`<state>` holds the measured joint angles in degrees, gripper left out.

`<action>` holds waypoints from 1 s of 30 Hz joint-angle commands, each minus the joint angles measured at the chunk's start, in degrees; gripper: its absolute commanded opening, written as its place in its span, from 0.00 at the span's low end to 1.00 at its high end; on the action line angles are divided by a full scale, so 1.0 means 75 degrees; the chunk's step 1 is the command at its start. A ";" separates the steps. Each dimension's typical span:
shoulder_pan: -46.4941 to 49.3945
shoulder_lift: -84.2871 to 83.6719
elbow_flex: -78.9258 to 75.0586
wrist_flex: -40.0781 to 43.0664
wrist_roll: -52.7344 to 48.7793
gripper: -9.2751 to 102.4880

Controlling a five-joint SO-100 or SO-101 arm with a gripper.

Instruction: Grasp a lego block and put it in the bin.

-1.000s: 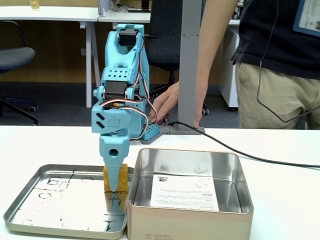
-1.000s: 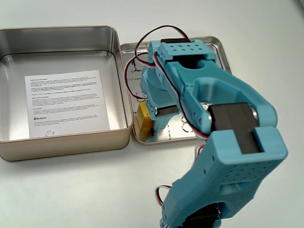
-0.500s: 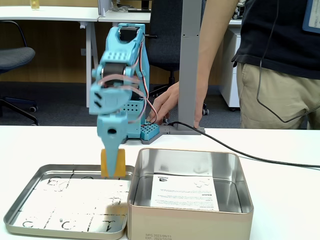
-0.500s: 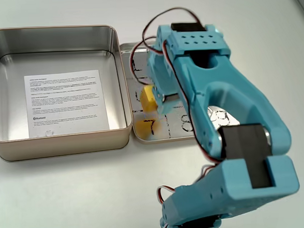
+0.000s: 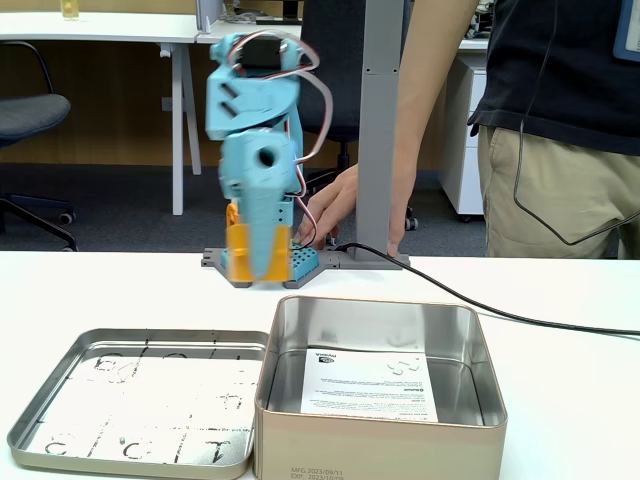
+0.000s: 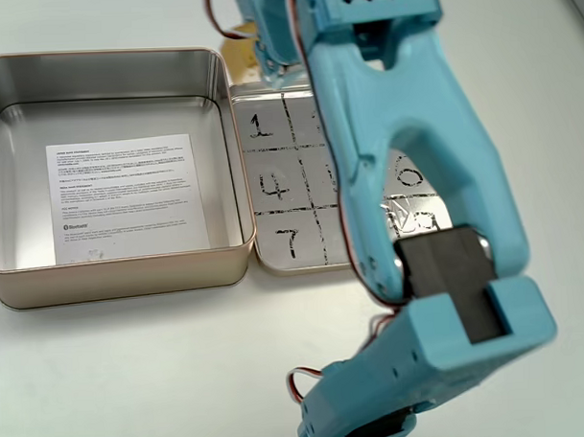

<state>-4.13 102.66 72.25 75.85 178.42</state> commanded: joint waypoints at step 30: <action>-0.2520 -0.4664 -0.2895 0.0199 -0.0316 0.08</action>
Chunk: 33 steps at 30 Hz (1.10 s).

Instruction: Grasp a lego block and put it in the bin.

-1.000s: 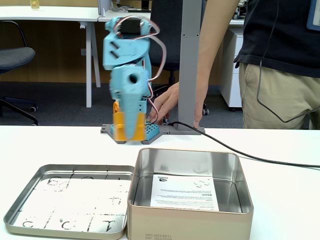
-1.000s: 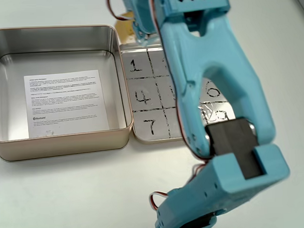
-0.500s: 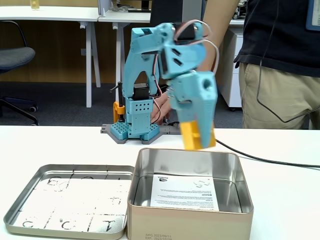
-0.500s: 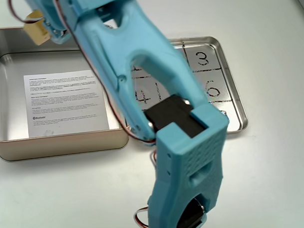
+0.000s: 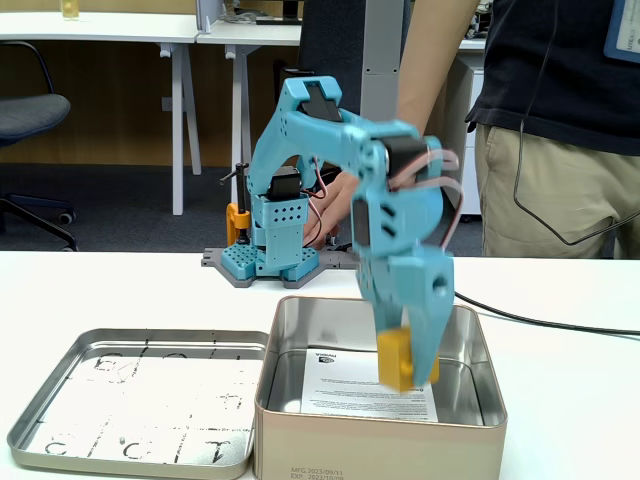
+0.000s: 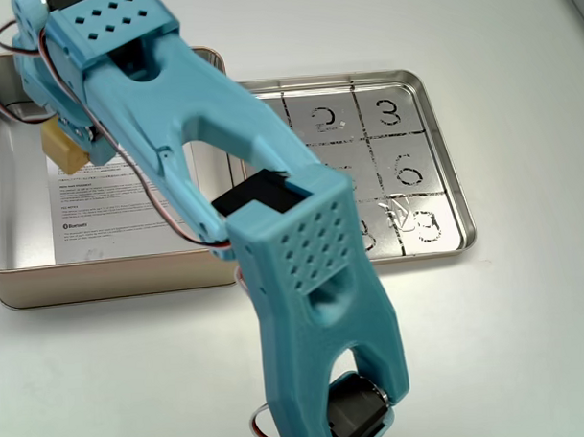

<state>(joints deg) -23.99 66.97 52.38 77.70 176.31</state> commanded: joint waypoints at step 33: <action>0.0691 0.1336 0.1441 0.0188 0.0141 0.09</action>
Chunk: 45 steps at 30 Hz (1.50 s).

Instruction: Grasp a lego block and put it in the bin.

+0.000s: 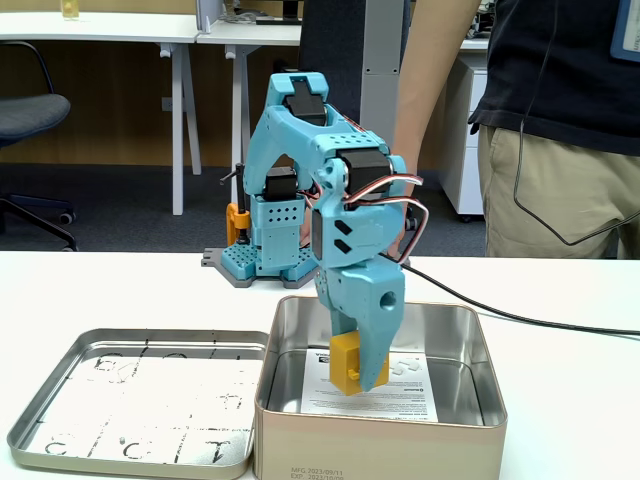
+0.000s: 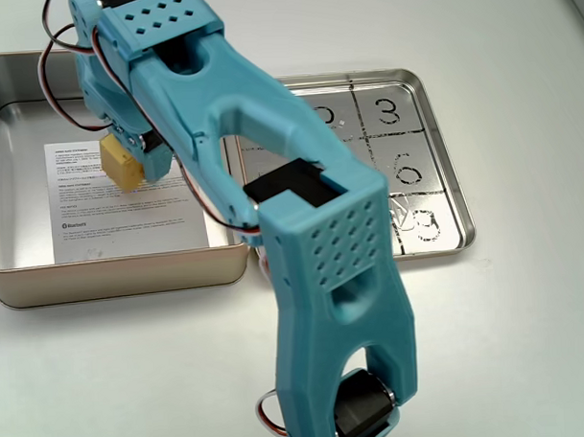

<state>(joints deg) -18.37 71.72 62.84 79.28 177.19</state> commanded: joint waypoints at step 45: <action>0.2484 0.1828 -0.2016 -0.2730 0.0645 0.08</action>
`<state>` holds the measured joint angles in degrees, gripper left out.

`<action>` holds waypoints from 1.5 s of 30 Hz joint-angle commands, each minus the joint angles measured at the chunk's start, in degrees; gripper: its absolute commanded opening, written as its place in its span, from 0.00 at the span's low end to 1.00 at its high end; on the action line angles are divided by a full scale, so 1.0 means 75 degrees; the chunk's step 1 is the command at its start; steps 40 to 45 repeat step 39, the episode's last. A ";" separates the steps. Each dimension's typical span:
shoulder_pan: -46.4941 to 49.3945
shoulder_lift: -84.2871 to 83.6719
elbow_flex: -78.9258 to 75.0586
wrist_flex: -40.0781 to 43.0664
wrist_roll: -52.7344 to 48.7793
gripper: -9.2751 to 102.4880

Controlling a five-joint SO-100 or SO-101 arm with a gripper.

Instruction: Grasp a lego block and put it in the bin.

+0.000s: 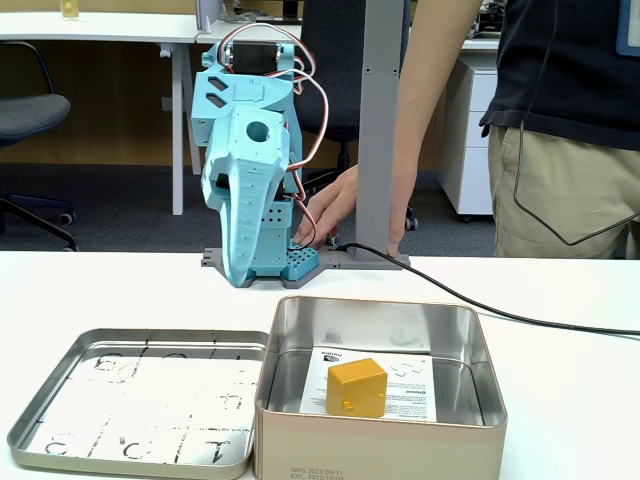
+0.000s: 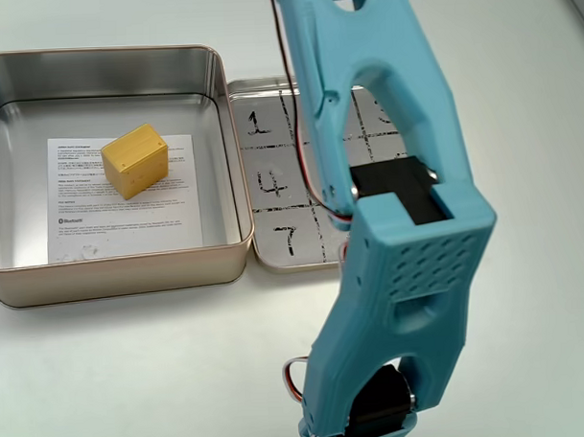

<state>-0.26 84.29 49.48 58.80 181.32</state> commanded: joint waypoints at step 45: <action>0.0398 0.0820 0.0258 0.0469 0.0094 0.08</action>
